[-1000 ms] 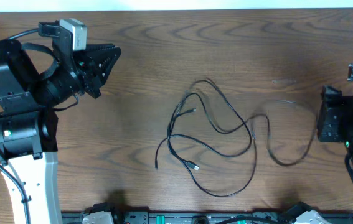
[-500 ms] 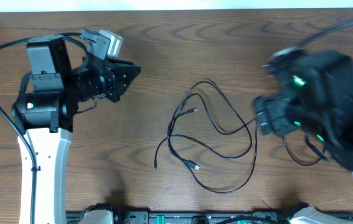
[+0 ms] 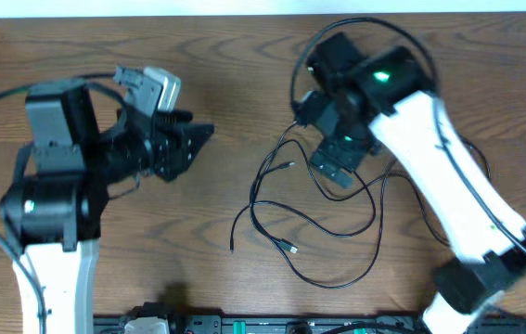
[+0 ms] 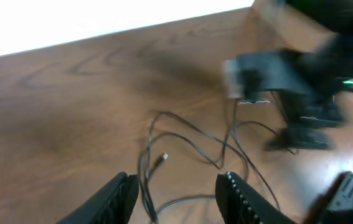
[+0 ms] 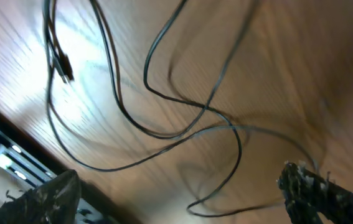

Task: Untangle cables

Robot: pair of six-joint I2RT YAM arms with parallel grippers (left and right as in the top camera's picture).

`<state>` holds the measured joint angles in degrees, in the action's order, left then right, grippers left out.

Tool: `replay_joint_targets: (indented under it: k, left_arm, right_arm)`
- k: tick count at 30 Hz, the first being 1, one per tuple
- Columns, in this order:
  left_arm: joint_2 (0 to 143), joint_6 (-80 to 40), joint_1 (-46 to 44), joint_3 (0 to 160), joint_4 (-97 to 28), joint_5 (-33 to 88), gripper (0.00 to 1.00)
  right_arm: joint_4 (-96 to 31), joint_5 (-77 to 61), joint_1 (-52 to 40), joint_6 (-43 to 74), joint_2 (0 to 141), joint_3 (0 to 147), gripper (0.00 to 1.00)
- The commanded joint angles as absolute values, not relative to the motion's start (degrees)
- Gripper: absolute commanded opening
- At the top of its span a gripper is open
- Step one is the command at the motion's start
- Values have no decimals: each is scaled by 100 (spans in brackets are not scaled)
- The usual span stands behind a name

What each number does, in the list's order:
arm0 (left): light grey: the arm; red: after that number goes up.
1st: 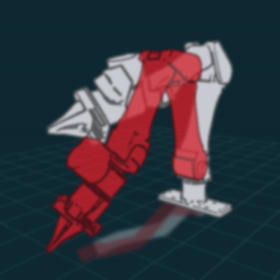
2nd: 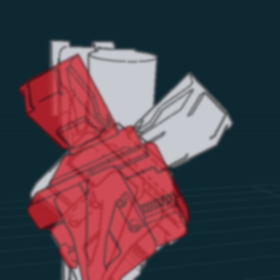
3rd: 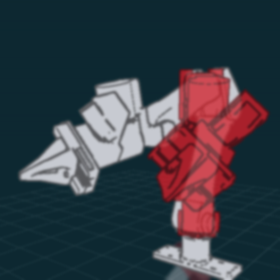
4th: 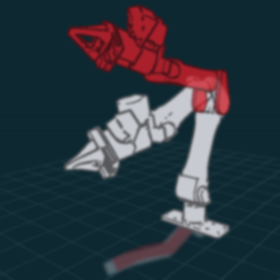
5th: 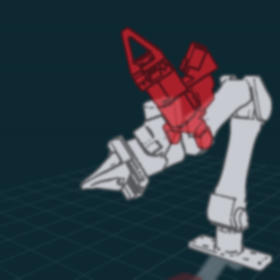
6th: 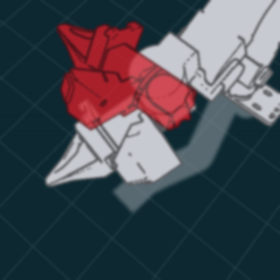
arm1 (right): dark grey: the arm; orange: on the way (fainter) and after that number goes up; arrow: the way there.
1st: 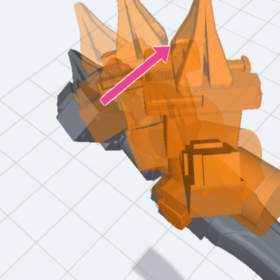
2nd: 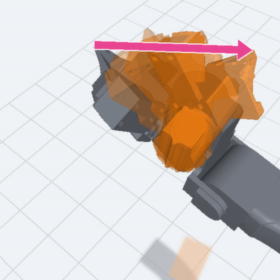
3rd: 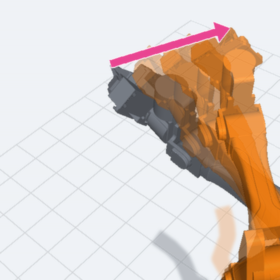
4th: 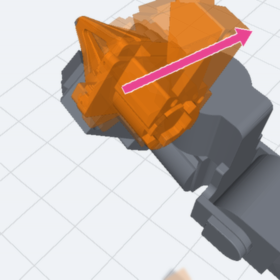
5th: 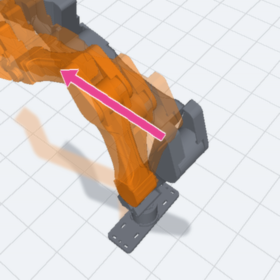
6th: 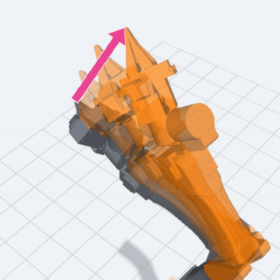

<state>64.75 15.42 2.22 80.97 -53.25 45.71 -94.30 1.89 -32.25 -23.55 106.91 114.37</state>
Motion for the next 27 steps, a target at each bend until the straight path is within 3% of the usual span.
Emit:
replay_joint_targets:
  k: [1, 27]
  left_arm:
    - [6248, 1518, 217, 8097, -5642, 4554, 47]
    - [6058, 1590, 217, 8097, -6982, 4554, 57]
  right_arm:
    - [-9325, 132, -3111, -3214, 11183, 11456, 99]
    - [-7354, -681, -2585, -3299, 13133, 11456, 90]
